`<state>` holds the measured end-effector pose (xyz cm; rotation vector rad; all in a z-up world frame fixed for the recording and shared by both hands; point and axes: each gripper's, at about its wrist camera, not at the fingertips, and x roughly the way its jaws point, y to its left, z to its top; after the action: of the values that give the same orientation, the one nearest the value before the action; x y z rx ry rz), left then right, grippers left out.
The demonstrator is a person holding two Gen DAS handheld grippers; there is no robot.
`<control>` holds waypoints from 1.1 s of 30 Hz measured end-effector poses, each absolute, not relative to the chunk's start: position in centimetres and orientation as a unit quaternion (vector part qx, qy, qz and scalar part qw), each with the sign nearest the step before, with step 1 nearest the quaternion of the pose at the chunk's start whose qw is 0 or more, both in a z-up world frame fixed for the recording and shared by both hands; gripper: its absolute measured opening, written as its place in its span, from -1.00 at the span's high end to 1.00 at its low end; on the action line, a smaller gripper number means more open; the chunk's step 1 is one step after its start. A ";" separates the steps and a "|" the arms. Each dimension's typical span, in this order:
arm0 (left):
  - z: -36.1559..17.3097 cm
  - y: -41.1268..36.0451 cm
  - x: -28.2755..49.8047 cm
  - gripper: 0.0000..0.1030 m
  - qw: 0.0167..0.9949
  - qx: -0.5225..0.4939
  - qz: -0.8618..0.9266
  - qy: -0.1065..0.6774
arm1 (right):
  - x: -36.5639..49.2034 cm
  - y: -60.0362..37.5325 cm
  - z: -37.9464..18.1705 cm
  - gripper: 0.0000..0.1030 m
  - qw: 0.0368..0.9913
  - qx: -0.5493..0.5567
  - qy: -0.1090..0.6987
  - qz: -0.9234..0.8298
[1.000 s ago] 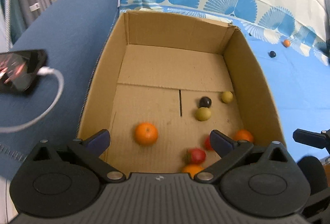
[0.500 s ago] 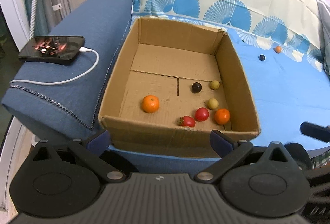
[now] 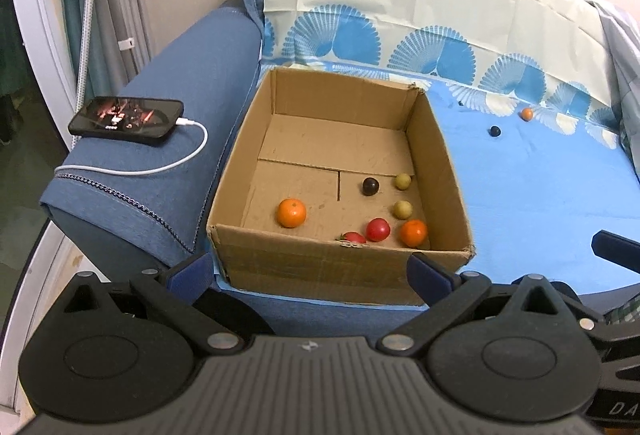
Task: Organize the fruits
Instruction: 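Lift both open tools back from the box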
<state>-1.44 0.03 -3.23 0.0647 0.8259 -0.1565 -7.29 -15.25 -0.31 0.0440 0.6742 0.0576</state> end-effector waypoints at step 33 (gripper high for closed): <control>-2.8 -0.8 -3.3 -0.99 0.913 0.054 -0.074 0.397 | -8.4 -15.5 0.6 -0.99 0.948 0.030 0.316 0.030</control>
<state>-3.28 -0.82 -2.78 0.1118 0.8179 -0.1522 -8.43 -15.50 0.60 0.0620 0.6424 0.0606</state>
